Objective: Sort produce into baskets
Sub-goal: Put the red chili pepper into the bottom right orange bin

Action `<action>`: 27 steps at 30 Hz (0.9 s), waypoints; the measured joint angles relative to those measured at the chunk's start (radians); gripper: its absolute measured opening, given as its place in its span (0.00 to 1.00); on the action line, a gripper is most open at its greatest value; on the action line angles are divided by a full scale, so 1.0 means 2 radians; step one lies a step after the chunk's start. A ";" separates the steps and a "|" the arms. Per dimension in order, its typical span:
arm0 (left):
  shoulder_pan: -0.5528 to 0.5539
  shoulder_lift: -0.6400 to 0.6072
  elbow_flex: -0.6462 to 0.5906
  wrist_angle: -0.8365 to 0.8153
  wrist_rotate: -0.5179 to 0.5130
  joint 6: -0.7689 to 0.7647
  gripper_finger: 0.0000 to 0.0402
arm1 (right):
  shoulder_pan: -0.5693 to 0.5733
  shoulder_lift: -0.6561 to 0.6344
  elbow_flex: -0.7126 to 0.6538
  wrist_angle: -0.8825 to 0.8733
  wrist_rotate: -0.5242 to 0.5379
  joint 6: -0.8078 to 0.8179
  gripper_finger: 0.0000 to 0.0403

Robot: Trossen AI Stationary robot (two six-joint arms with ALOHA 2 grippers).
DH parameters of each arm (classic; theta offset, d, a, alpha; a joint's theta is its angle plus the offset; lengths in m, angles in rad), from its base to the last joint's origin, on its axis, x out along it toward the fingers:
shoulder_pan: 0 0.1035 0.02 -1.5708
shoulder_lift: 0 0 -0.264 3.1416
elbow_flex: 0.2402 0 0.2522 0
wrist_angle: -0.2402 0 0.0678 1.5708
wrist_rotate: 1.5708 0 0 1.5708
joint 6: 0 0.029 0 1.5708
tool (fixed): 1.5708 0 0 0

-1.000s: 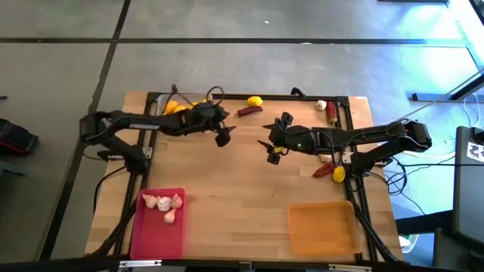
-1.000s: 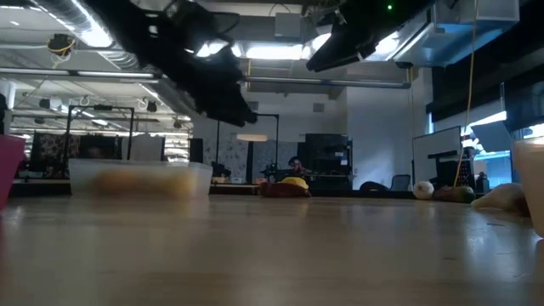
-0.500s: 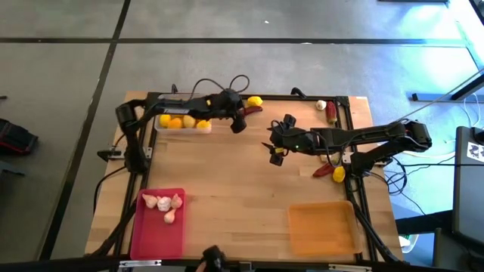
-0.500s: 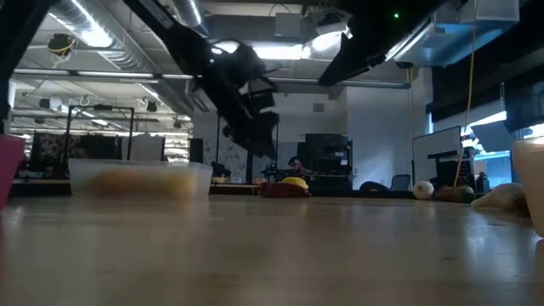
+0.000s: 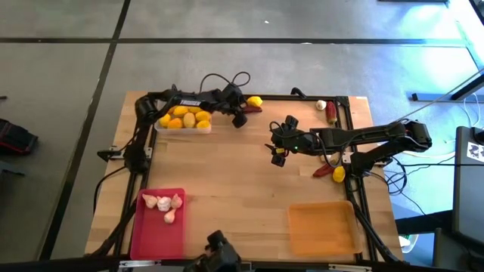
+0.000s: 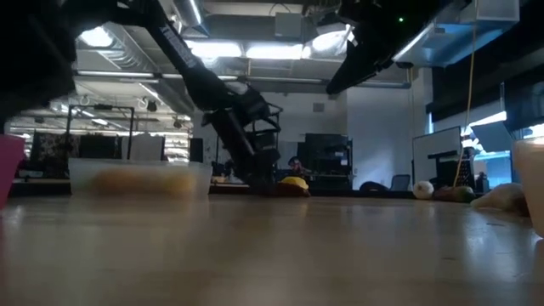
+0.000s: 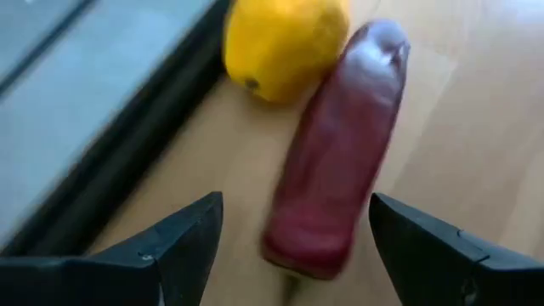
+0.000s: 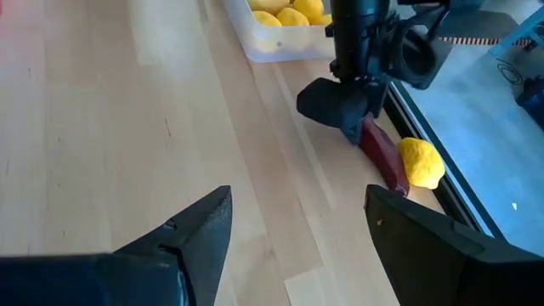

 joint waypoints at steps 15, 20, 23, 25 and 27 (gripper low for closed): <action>-0.003 0.003 0.000 0.002 0.058 0.035 0.34 | 0.000 0.000 0.000 -0.013 0.000 0.010 0.64; -0.011 -0.006 0.000 -0.010 0.058 0.049 0.28 | 0.000 0.000 0.000 -0.017 0.000 0.022 0.64; -0.019 -0.023 0.000 -0.027 0.058 0.057 0.28 | 0.000 -0.002 0.000 -0.029 -0.001 0.026 0.64; -0.026 -0.037 0.000 -0.041 0.058 0.064 0.30 | 0.000 -0.006 0.000 -0.044 -0.011 0.031 0.64; -0.034 -0.051 0.000 -0.054 0.058 0.069 0.31 | 0.000 -0.014 0.000 -0.055 -0.029 0.040 0.64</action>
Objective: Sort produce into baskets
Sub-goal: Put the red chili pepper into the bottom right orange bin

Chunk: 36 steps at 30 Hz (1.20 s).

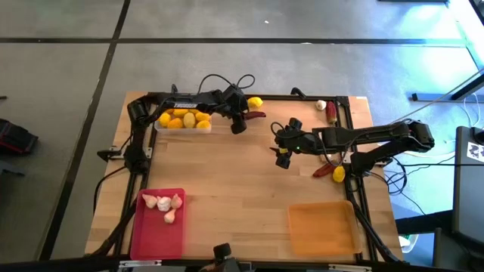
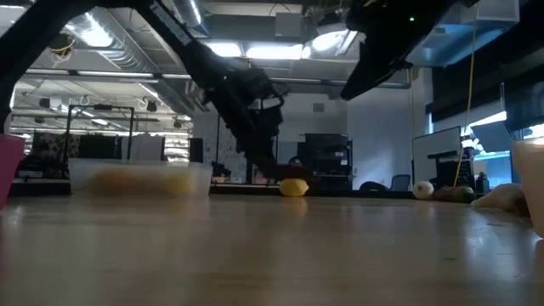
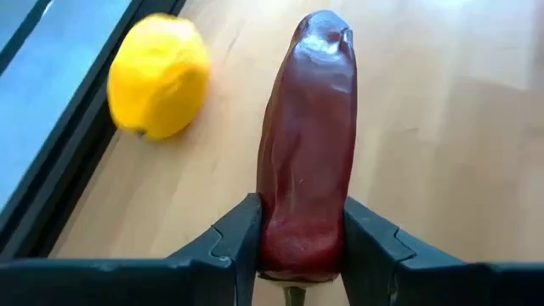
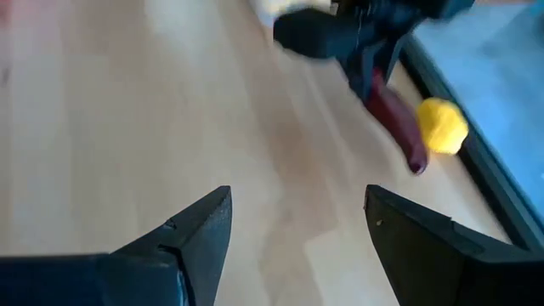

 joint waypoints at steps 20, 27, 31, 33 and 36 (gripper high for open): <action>-0.120 -0.164 -0.116 0.109 0.012 -0.002 0.30 | 0.079 -0.128 -0.079 -0.002 0.022 0.023 0.64; -0.162 -0.201 -0.145 0.163 0.033 -0.025 0.30 | 0.078 -0.192 -0.194 0.189 -0.006 0.018 0.64; -0.184 -0.199 -0.147 0.193 0.035 -0.039 0.30 | 0.078 -0.193 -0.228 0.271 -0.015 0.008 0.64; -0.192 -0.198 -0.147 0.203 0.036 -0.045 0.30 | 0.078 -0.184 -0.232 0.309 -0.030 0.005 0.64; -0.201 -0.198 -0.147 0.217 0.035 -0.055 0.30 | 0.078 -0.169 -0.236 0.348 -0.039 -0.011 0.64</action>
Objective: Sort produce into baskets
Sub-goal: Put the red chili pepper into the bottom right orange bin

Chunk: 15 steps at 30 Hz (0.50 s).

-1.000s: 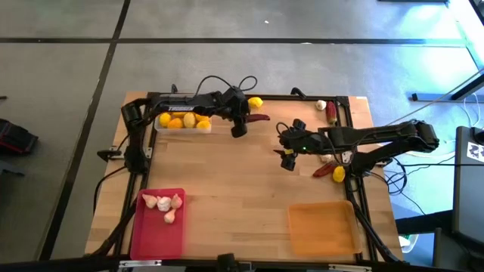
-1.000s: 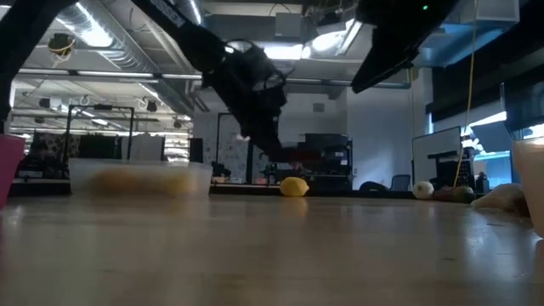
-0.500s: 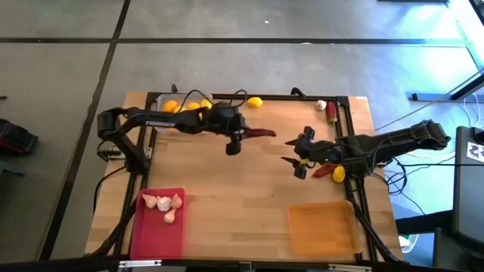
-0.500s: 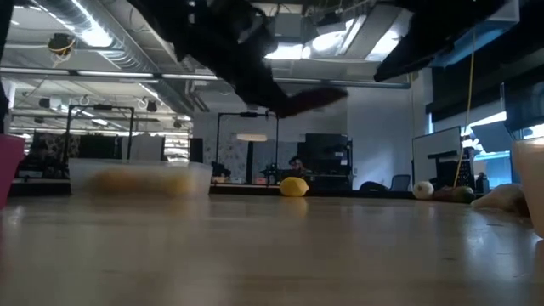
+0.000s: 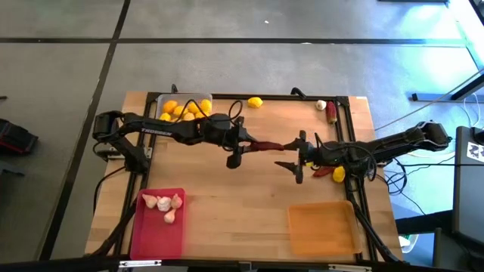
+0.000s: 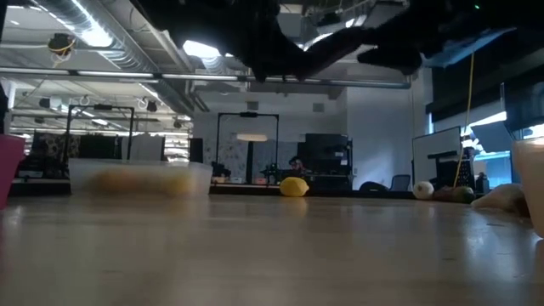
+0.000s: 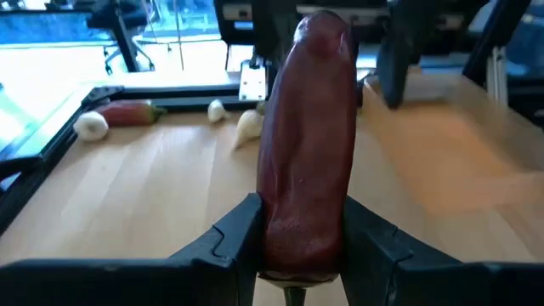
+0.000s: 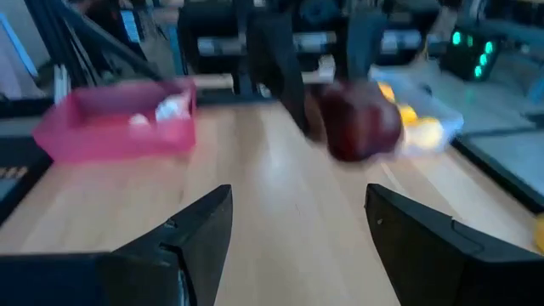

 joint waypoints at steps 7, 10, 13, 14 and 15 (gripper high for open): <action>-0.025 0.000 0.000 0.028 0.001 -0.008 0.30 | 0.000 0.045 0.000 0.107 -0.010 -0.024 0.64; -0.031 0.000 0.000 0.037 -0.001 -0.015 0.30 | 0.000 0.056 0.001 0.145 -0.011 -0.037 0.64; -0.035 0.000 0.000 0.037 -0.001 -0.016 0.30 | 0.000 0.063 0.001 0.169 -0.011 -0.046 0.64; -0.036 0.000 0.000 0.037 -0.001 -0.018 0.30 | 0.000 0.063 0.001 0.178 -0.011 -0.048 0.64; -0.036 0.000 0.000 0.037 -0.001 -0.021 0.30 | 0.000 0.063 0.001 0.188 -0.011 -0.048 0.64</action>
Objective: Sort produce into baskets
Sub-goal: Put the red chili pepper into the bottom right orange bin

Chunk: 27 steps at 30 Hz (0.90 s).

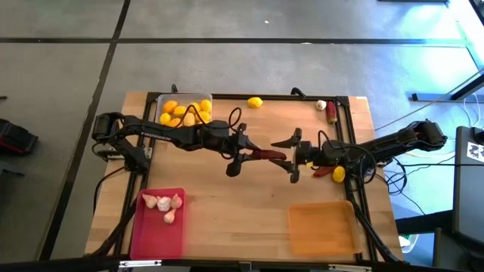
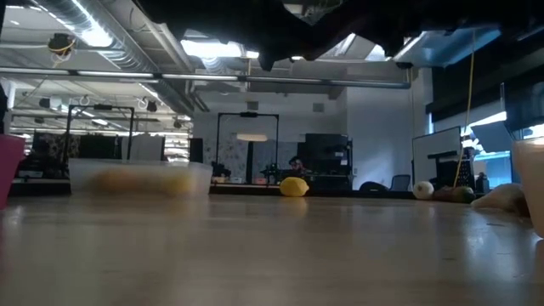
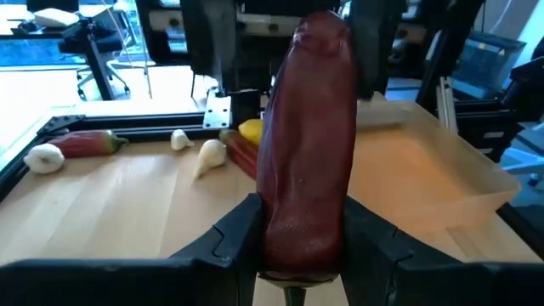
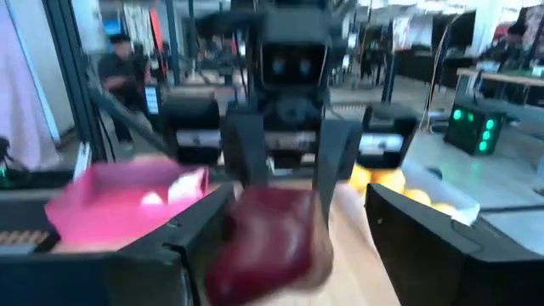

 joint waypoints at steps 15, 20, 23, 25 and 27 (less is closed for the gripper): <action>0.000 0.001 0.000 0.003 0.000 -0.013 0.30 | 0.000 -0.001 0.000 -0.003 -0.005 -0.017 0.17; 0.000 0.001 0.000 0.008 0.000 -0.011 0.41 | 0.000 0.000 0.000 -0.004 -0.013 -0.010 0.21; 0.000 0.000 0.001 0.006 0.000 -0.014 0.51 | 0.000 -0.001 0.000 -0.006 -0.016 -0.010 0.29; 0.000 -0.004 0.001 -0.019 0.000 -0.020 0.57 | 0.001 -0.006 0.000 -0.004 -0.013 -0.010 0.29; 0.000 -0.016 0.001 -0.048 -0.001 -0.017 0.60 | 0.001 -0.012 0.000 -0.012 -0.013 -0.010 0.25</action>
